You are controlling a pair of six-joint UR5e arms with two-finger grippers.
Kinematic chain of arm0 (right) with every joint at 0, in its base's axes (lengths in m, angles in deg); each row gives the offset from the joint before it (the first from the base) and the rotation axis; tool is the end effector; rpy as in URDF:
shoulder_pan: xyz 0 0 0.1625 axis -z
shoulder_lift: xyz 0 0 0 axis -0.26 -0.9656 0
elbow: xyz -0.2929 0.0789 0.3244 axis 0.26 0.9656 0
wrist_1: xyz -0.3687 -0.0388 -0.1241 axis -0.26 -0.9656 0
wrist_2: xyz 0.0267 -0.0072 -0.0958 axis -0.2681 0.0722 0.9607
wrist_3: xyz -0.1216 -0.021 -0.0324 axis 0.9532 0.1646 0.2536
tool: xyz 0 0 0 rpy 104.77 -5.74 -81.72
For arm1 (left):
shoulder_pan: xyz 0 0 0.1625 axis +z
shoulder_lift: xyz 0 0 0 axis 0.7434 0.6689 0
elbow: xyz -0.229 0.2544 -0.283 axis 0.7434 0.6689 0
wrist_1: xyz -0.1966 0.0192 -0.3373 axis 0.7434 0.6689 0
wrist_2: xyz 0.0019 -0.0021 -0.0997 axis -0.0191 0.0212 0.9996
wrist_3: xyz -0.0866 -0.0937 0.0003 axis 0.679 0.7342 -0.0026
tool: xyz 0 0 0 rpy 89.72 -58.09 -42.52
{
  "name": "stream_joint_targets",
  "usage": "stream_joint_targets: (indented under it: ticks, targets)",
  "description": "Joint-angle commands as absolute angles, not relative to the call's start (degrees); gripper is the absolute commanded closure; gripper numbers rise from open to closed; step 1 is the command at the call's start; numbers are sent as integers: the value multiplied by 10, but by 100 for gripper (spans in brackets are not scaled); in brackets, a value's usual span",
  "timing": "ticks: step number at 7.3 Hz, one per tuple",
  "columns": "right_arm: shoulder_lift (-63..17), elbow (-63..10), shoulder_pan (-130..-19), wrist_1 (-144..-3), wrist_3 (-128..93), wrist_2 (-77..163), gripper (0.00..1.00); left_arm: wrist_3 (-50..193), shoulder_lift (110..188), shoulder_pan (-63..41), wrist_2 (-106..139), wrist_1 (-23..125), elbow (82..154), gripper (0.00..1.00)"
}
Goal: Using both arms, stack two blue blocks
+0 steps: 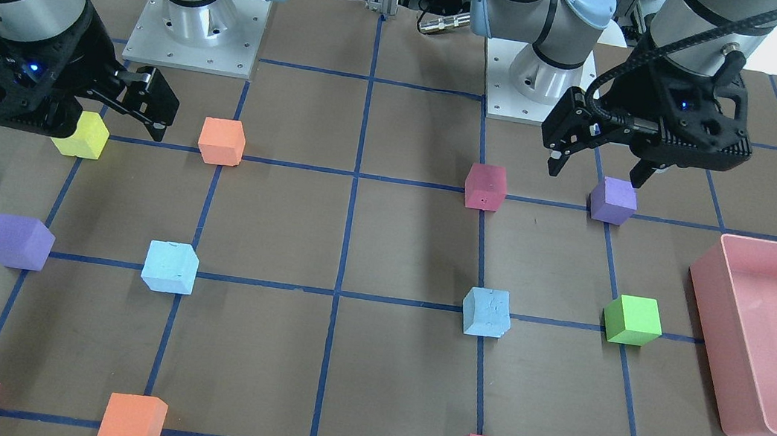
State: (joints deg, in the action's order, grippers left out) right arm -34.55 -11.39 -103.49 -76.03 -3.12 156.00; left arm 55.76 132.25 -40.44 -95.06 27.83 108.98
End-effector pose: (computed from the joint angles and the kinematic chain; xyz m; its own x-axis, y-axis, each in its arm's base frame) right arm 0.1190 -0.5198 0.4850 -0.9977 0.0683 0.0049 0.0683 0.9904 0.1205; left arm -0.1206 -0.4953 0.5177 -0.9999 -0.0145 0.0029 -0.0146 0.9989 -0.0451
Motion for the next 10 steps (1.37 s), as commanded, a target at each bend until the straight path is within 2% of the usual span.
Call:
stream_joint_targets:
  ticks: [1,3,5,6,7,9,10]
  targets:
    - [-345,-114,-1034,-757,-31,1559,0,558,1325,-405,-949,278,1091,0]
    - [-337,-115,-1034,-755,-31,1553,0,571,1358,-406,-943,252,1090,0]
    - [-314,-125,-1032,-792,-24,1551,0,565,1408,-406,-944,156,1147,0]
    - [-270,-142,-1032,-853,-23,1551,0,562,1423,-407,-944,120,1169,0]
    - [-230,-163,-1031,-942,-21,1551,0,569,1443,-407,-944,89,1186,0]
    - [-222,-222,-1032,-973,-10,1550,0,566,1476,-407,-944,47,1214,0]
    - [-221,-269,-1032,-1049,45,1547,0,570,1492,-408,-942,11,1230,0]
